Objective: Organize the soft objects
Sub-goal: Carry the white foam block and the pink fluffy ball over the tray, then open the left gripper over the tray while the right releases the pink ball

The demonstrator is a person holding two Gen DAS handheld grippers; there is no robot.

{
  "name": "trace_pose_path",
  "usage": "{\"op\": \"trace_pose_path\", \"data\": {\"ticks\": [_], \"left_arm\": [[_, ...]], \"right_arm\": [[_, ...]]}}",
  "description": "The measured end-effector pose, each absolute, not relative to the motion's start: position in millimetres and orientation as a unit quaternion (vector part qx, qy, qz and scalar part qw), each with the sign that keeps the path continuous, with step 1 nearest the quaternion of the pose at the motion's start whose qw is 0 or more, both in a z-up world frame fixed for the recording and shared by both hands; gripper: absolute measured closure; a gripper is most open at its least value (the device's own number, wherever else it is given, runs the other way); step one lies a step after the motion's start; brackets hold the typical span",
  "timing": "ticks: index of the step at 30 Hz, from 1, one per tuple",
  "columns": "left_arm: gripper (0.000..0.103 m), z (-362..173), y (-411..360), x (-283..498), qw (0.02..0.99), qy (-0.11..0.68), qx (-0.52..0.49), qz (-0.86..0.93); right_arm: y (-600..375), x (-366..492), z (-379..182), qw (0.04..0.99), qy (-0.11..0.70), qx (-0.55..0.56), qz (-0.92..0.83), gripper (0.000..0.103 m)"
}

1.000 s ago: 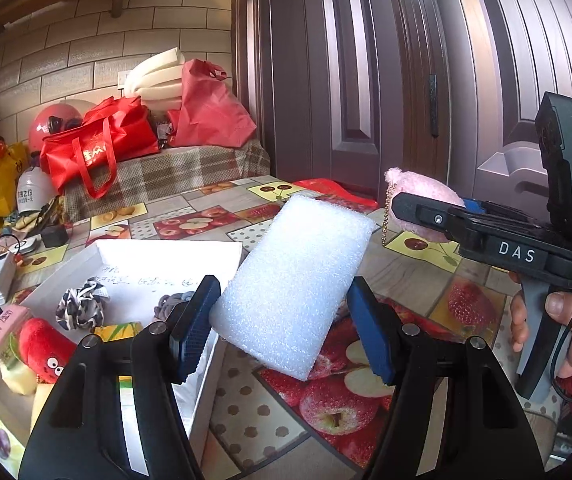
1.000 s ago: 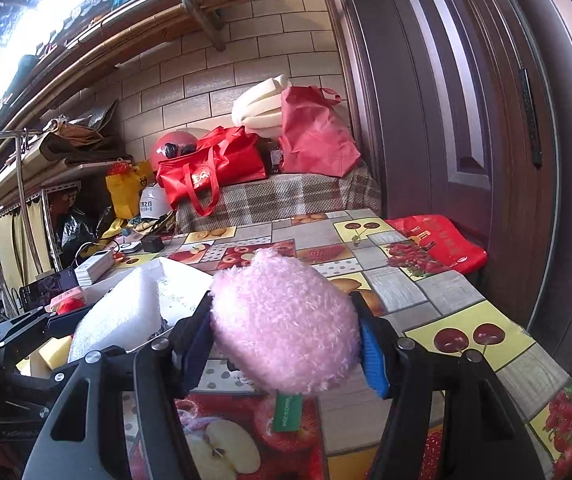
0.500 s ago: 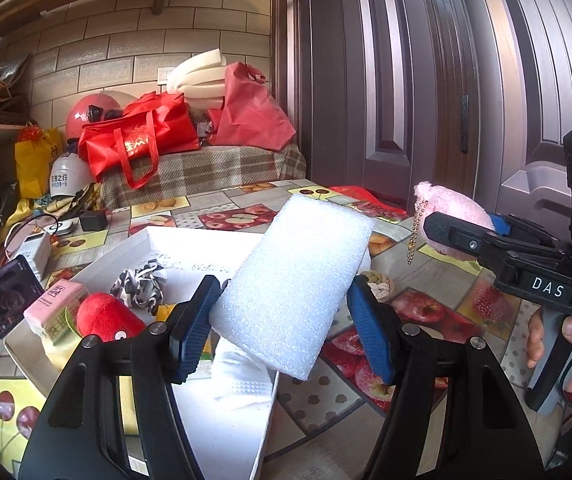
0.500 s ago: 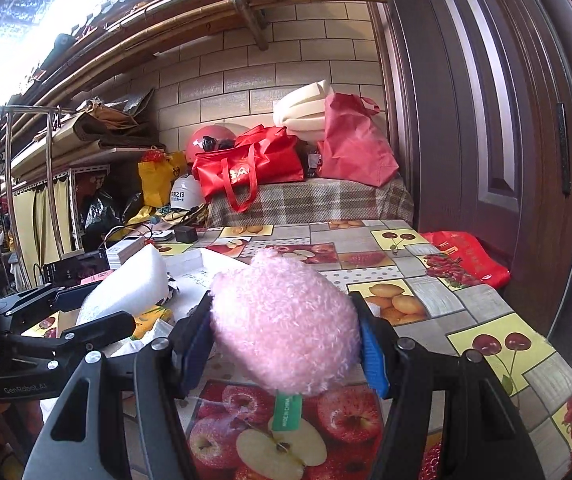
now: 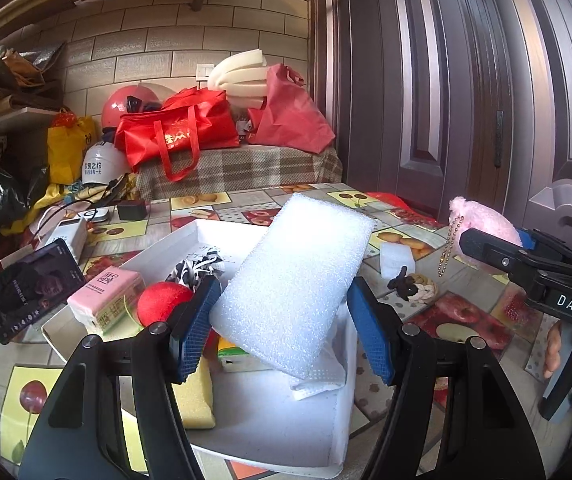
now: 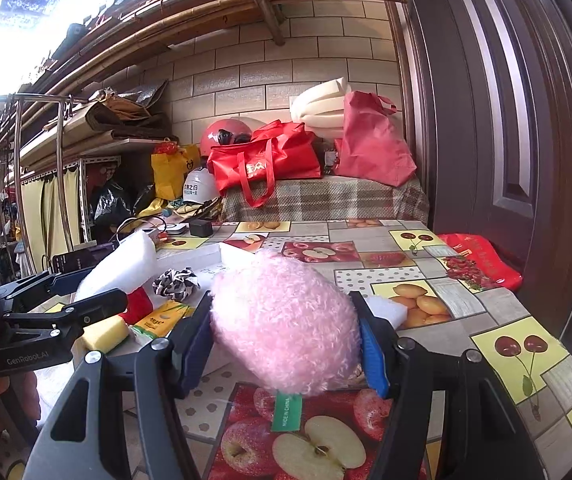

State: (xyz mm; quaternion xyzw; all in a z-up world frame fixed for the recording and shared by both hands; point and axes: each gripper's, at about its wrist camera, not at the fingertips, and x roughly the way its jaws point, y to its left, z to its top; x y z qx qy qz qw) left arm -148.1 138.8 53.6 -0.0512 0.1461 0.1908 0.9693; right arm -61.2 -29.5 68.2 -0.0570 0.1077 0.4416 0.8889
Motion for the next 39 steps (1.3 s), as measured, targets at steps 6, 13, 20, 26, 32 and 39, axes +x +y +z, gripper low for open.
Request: {"op": "trace_pose_path", "data": {"ticks": [6,13,20,26,32,39], "left_arm": [[0.037,52.5,139.6,-145.6,0.969,0.151,-0.041,0.192],[0.037,50.8,156.1,-145.8,0.964,0.156,-0.036,0.215],[0.037,49.0,182.2,-142.8,0.956,0.160,-0.036,0.243],[0.037,48.1,201.2,-135.7,0.953,0.159,-0.038,0.256],[0.037,46.5,216.2,-125.7,0.951,0.172,-0.052,0.252],[0.037,45.3,224.2,-117.9,0.947,0.183,-0.059,0.256]], "right_arm": [[-16.9,-64.6,68.2,0.885,0.112,-0.060,0.448,0.039],[3.4,-67.8,65.4,0.876,0.124,-0.069,0.461,0.039],[29.8,-63.9,59.0,0.865,0.140,-0.076,0.475,0.039],[54.9,-67.3,55.2,0.858,0.140,-0.098,0.484,0.039],[77.6,-76.2,52.8,0.843,0.134,-0.131,0.504,0.039],[106.2,-72.4,47.8,0.831,0.147,-0.165,0.510,0.039]]}}
